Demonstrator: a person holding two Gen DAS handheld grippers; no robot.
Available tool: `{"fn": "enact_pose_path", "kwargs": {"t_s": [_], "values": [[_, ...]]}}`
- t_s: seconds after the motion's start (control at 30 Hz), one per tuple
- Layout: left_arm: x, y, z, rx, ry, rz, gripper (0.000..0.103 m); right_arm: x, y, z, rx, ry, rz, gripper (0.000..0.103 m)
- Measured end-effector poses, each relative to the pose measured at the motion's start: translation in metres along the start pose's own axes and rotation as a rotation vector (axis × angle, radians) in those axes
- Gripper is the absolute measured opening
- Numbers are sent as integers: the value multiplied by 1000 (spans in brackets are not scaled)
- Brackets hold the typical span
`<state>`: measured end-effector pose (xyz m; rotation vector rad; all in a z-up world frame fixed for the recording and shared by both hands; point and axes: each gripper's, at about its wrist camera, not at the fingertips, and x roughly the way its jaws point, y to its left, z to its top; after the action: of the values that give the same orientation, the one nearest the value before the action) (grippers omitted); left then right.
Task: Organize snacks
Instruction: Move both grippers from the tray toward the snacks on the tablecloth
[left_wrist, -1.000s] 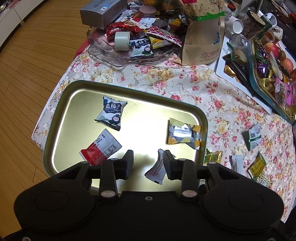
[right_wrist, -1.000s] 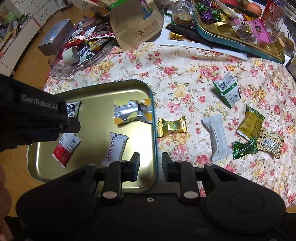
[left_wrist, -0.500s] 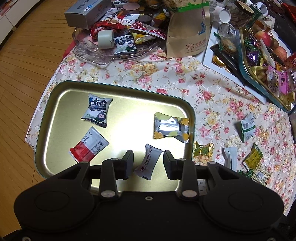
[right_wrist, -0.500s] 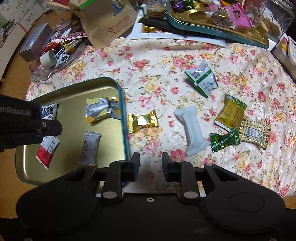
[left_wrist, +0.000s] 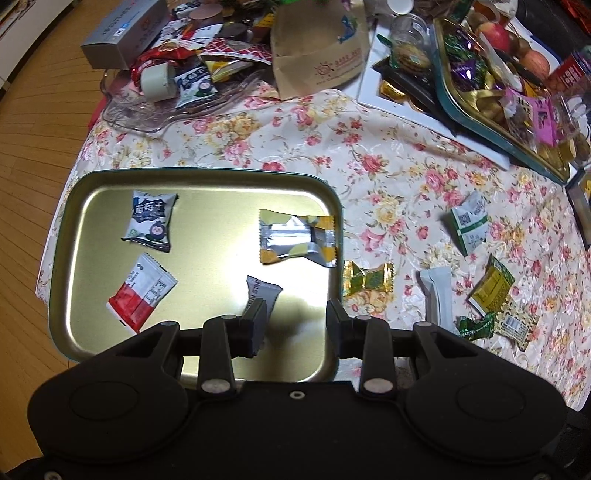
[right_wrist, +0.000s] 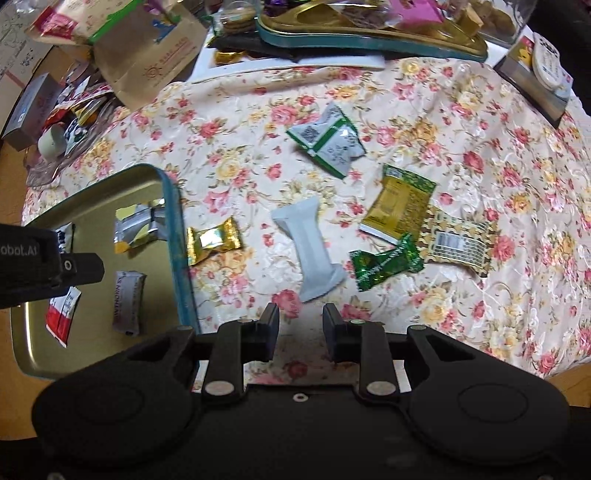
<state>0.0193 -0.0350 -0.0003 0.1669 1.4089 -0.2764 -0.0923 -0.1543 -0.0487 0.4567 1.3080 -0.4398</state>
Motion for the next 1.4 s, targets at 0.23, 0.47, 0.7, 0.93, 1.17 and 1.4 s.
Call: {"fn": "enact_pose_path", "kwargs": {"t_s": [0.23,0.47,0.7,0.93,1.17,1.4], "values": [[5,-24,-4,51,27,-18,44,4,-25,0,50,7,-15,28],[7,-49,-8,103,36,-21,44,6,-44,2,93,17,-25,28],[11,-71,-13,144,56,-33,44,8,-61,3,134,23,-27,28],[12,-88,-13,159,79,-68,44,8,-78,6,173,23,-39,28],[7,-108,-2,179,38,-79,44,-3,-111,13,269,-4,-50,28],[-4,-125,21,185,25,-95,44,-17,-146,20,364,-5,-15,28]]}}
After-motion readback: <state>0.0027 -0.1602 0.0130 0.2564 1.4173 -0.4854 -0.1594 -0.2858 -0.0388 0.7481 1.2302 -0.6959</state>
